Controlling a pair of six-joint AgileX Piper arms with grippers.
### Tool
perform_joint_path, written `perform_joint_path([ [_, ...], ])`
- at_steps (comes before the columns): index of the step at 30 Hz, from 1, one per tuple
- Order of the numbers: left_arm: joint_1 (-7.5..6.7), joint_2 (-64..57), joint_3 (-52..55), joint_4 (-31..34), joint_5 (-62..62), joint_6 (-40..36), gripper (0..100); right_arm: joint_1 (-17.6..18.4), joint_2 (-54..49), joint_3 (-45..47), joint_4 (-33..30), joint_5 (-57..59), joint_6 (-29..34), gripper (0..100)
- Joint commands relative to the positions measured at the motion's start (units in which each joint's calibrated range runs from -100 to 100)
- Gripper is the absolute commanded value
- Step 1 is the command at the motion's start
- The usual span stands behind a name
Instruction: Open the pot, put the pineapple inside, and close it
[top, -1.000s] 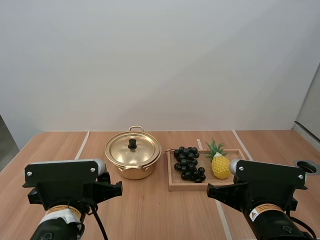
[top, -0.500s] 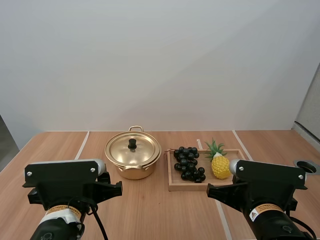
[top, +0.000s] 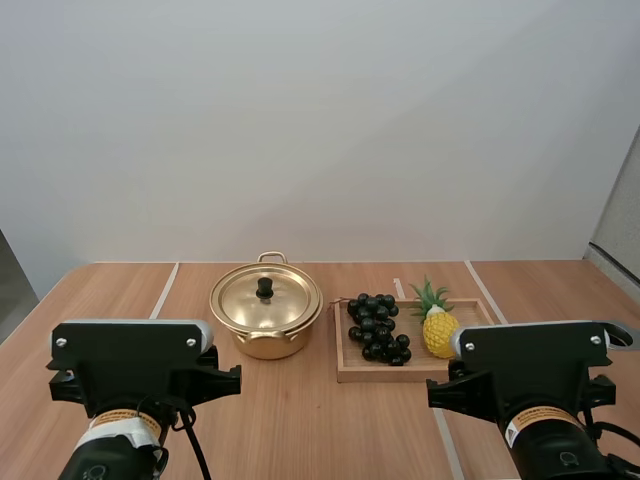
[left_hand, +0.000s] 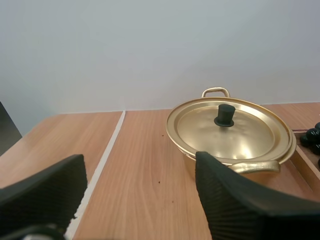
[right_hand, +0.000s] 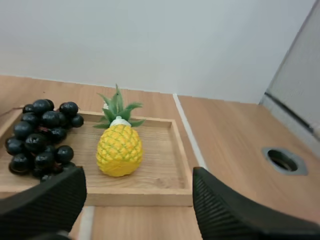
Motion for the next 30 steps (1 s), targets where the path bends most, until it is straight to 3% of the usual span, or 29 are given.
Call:
perform_joint_path([
  [1, 0.11, -0.4, 0.1, 1.8, -2.1, 3.9, 100, 0.0, -0.4, 0.0, -9.0, -7.8, -0.1, 100],
  [4, 0.11, -0.4, -0.8, 1.8, -7.6, 8.8, 100, 0.0, -0.4, 0.0, -20.1, -8.0, -0.1, 100],
  [6, 0.11, -0.4, -3.0, 1.8, -12.8, 10.4, 100, 0.0, -0.4, -1.2, -23.2, -7.7, -0.1, 100],
  [9, 0.11, -0.4, -6.9, 1.7, -20.2, 10.2, 100, 0.0, -0.4, -6.4, -23.8, -7.7, -0.1, 100],
  [13, 0.11, -0.4, -14.0, 1.5, -21.1, 10.0, 100, 0.0, -0.4, -18.3, -23.2, -0.7, 2.3, 100],
  [17, 0.11, -0.4, -21.2, -2.2, -22.6, 10.0, 100, 0.0, -0.4, -32.1, -18.7, 4.9, 11.3, 100],
  [19, 0.11, 0.2, -25.2, -4.4, -23.3, 10.0, 100, 0.0, -0.4, -38.7, -14.0, 4.7, 11.7, 100],
  [24, 0.11, 11.3, -36.5, -8.6, -14.4, 10.0, 100, 0.0, 3.8, -49.6, -9.3, 9.2, 11.4, 100],
  [26, -0.03, 18.0, -41.0, -9.3, -10.8, 10.0, 100, 0.0, 6.1, -53.0, -6.3, 13.0, 9.5, 100],
  [30, -0.02, 31.7, -51.7, -9.9, 3.3, 11.1, 99, 0.0, 11.9, -58.8, 3.3, 24.9, -1.8, 100],
])
